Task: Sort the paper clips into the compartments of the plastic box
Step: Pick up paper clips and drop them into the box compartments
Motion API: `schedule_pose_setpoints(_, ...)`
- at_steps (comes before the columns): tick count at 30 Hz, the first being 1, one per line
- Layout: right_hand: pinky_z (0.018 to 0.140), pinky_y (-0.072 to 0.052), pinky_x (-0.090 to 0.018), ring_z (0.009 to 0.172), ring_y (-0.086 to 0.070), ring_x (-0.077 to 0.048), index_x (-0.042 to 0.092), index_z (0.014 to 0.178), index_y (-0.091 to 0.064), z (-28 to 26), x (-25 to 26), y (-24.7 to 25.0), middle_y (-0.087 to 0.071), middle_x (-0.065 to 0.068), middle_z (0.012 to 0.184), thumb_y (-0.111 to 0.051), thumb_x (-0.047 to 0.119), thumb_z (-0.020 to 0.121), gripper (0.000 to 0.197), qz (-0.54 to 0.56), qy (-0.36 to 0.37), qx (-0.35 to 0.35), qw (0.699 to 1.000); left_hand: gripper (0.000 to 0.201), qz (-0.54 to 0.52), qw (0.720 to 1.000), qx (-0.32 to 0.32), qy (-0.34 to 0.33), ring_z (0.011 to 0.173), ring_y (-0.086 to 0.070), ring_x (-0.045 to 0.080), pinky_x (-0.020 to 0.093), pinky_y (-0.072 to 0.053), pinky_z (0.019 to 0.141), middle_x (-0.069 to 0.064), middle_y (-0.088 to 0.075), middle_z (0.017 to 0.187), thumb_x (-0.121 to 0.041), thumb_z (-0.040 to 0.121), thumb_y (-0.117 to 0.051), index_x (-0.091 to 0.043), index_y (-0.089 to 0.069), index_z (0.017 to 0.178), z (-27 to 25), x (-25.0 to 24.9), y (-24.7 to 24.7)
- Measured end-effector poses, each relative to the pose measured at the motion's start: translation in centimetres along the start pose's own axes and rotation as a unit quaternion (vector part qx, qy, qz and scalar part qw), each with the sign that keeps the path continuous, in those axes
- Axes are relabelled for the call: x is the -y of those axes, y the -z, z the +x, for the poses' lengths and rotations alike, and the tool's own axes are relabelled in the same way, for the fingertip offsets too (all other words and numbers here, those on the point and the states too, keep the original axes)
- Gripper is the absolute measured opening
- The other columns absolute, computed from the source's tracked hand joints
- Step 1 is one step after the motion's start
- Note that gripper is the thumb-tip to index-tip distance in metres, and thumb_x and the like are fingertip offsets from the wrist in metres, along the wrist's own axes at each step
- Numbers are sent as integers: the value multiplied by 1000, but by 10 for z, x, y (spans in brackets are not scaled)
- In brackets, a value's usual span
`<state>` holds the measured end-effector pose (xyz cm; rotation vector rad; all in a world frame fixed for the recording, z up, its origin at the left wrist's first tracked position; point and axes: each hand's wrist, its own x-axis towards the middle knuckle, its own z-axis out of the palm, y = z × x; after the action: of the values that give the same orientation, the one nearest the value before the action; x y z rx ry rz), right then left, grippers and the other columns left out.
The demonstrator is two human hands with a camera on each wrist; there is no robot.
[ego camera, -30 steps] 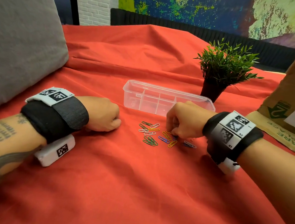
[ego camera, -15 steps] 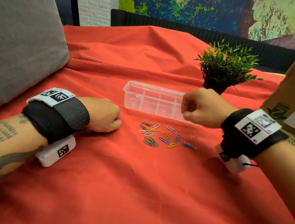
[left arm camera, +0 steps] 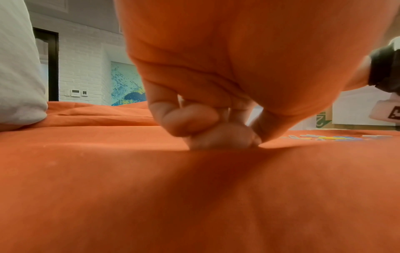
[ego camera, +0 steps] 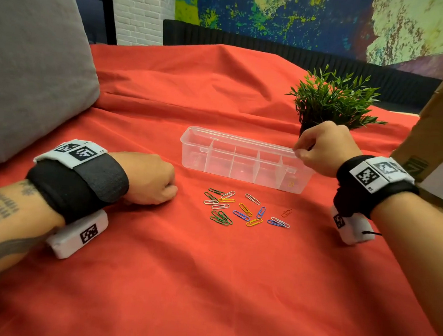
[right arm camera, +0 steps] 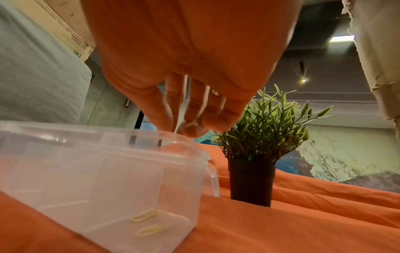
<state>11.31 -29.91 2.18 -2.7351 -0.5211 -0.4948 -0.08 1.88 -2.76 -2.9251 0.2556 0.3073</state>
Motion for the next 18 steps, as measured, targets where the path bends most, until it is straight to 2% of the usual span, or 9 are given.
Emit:
schedule_pose_setpoints(2,76,-58,-35,77,-68,-25,23,74,-78,0,3,-1,-72,-1,74,-68,15,77,13,0,4,-26,1000,45,2,1000,-5,1,82,-66,34,35,-55,81,17,-80,96,-41,104,-41,-10,-67,85,-1,-1,1)
schedule_pose_setpoints(3,75,-58,-34,74,-67,-25,24,72,-77,-2,6,-1,-71,1,72,-67,16,77,14,4,14,-42,999,44,3,1000,-6,2,80,-63,33,34,-53,79,17,-80,99,-40,104,-41,-10,-69,87,-1,-2,1)
schedule_pose_setpoints(6,64,-47,-23,62,-62,-20,26,66,-71,-11,21,4,-65,5,62,-69,17,75,13,23,70,-55,996,43,2,1000,-2,6,81,-59,33,34,-50,78,18,-79,102,-39,105,-41,-10,-69,89,-1,-3,2)
schedule_pose_setpoints(9,53,-36,-20,49,-53,-6,26,49,-56,-27,43,5,-55,8,48,-75,25,75,33,40,134,-3,990,44,3,1000,1,6,81,-62,34,35,-54,81,18,-79,99,-39,105,-41,-9,-69,88,0,-2,1)
schedule_pose_setpoints(11,54,-36,-23,46,-49,-5,24,44,-51,-37,58,2,-52,6,43,-74,33,76,41,20,161,57,985,45,3,1000,1,7,82,-67,36,35,-54,80,17,-80,97,-39,104,-41,-8,-70,89,1,-2,0)
schedule_pose_setpoints(13,55,-41,-21,50,-53,-8,22,51,-60,-45,71,-5,-58,6,48,-71,36,75,29,-28,183,135,973,45,5,1000,1,6,84,-72,37,36,-57,81,17,-80,94,-40,104,-41,-9,-69,87,1,-1,-1)
schedule_pose_setpoints(15,63,-48,-19,62,-62,-7,23,72,-74,-53,81,-13,-70,7,66,-72,31,73,9,-51,189,210,958,46,6,1000,0,3,84,-74,37,37,-59,82,17,-81,91,-41,103,-40,-10,-67,84,1,0,-1)
schedule_pose_setpoints(17,72,-52,-24,70,-62,-1,32,96,-76,-57,86,-18,-72,12,89,-75,30,71,25,-51,185,268,944,47,5,1000,0,2,85,-75,37,37,-59,81,17,-81,92,-42,103,-40,-9,-68,86,1,0,-1)
schedule_pose_setpoints(18,73,-52,-24,71,-59,2,34,105,-74,-58,88,-19,-70,15,96,-76,30,71,34,-55,182,291,938,47,6,1000,-1,2,85,-73,37,37,-58,81,17,-81,93,-41,104,-40,-8,-69,87,1,0,-1)
